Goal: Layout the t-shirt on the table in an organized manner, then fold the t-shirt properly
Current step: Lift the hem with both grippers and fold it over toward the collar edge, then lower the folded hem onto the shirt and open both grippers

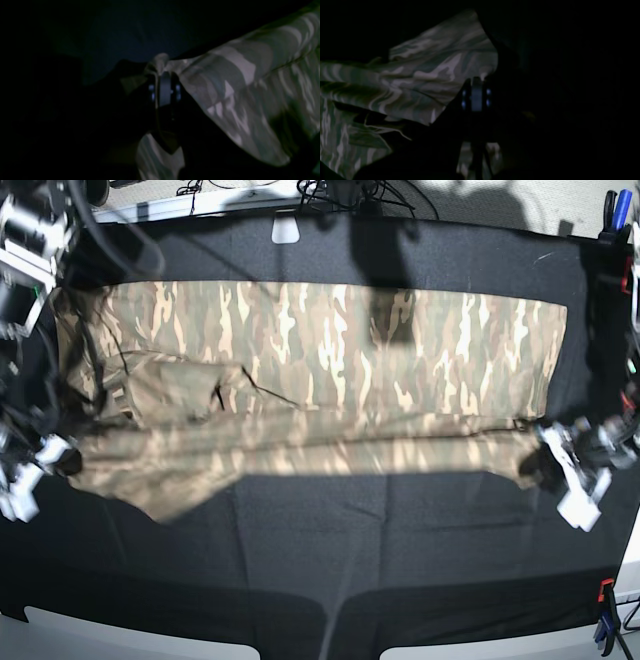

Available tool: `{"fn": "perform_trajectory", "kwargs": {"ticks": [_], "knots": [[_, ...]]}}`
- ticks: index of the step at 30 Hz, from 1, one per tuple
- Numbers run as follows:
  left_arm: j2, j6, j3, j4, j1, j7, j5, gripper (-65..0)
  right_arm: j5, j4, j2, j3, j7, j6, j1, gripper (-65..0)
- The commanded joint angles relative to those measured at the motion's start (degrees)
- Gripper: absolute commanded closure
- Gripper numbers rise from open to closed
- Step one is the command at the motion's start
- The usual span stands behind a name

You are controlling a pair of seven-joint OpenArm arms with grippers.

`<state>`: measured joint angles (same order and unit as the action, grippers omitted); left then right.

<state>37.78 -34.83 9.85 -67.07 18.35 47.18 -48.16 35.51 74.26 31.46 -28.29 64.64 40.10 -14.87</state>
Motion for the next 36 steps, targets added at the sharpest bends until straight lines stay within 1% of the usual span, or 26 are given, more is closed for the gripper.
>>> {"fn": "perform_trajectory", "kwargs": {"ticks": [1,4,7,11,12,14,16,17,19,25,27,29,30,32,33,34,35,36], "knots": [[1.31,0.28,-0.50,-2.47,0.48,0.09,-0.52,0.0,0.94,1.86,1.40,-0.44,-0.63,-0.10,-0.33,0.0],[1.33,0.28,-0.50,-6.23,-2.25,3.13,-0.35,0.0,0.68,2.91,1.36,-0.46,-0.63,-0.10,2.45,0.0],[1.33,0.28,-0.50,-8.63,-3.85,3.87,-0.20,0.0,0.70,2.91,1.36,-0.46,-0.66,-0.10,4.81,0.0],[1.33,0.35,-0.50,-10.95,-4.22,5.42,2.29,0.0,0.44,2.91,1.38,-0.46,-0.72,-0.10,7.26,0.0],[1.33,0.92,-0.50,-11.54,-4.24,5.57,3.50,0.0,0.22,2.91,1.36,-0.46,-0.72,-0.10,7.63,0.0],[1.33,4.63,-0.50,-12.63,-4.24,5.51,7.19,0.0,-1.09,2.89,1.36,-0.46,-0.76,-0.10,8.13,0.0],[1.36,7.65,-0.50,-13.70,-4.24,5.16,11.06,0.0,-2.49,2.89,1.36,-0.46,-0.85,-0.10,8.41,0.0],[1.36,8.68,-0.50,-14.25,-4.24,5.11,12.52,0.0,-2.80,2.89,1.38,-0.46,-0.74,-0.10,8.39,0.0],[1.36,9.42,-0.50,-15.37,-4.24,5.14,14.25,0.0,-2.75,2.89,1.38,-0.46,-0.70,-0.10,8.39,0.0],[1.31,9.81,-0.50,-17.88,-5.05,6.80,14.01,0.0,-2.73,2.89,0.57,-0.46,-0.57,-0.10,8.41,0.0],[1.31,9.79,-0.50,-18.03,-5.51,8.31,12.55,0.0,-2.73,2.89,-0.04,-0.46,-0.55,-0.10,8.35,0.0],[1.31,9.77,-0.50,-18.05,-6.01,8.31,12.09,0.0,-2.86,2.89,-0.57,-0.46,-0.48,-0.10,8.37,0.0],[1.29,9.79,-0.48,-18.05,-6.16,8.31,12.09,0.0,-3.63,2.89,-0.94,-0.46,-0.48,-0.10,8.39,-3.4],[1.31,9.79,-0.50,-18.05,-6.29,8.33,12.15,0.0,-4.24,2.86,-1.29,-0.26,-0.50,-0.10,8.74,-19.4],[1.31,9.79,-0.48,-18.05,-6.27,8.33,12.13,0.0,-3.76,2.86,-1.29,0.07,-0.50,-0.10,9.18,-26.2],[1.31,9.79,-0.50,-18.05,-6.27,8.33,12.13,0.0,-3.61,2.86,-1.31,0.37,-0.48,-0.10,9.57,-31.5],[1.31,9.79,-0.50,-18.05,-6.27,8.31,12.13,0.0,-3.65,2.86,-1.31,0.61,-0.52,-0.10,10.05,-34.8],[1.31,9.79,-0.50,-18.05,-6.27,8.31,12.13,0.0,-3.67,2.86,-1.31,0.61,-0.50,-0.10,10.32,-35.6]]}}
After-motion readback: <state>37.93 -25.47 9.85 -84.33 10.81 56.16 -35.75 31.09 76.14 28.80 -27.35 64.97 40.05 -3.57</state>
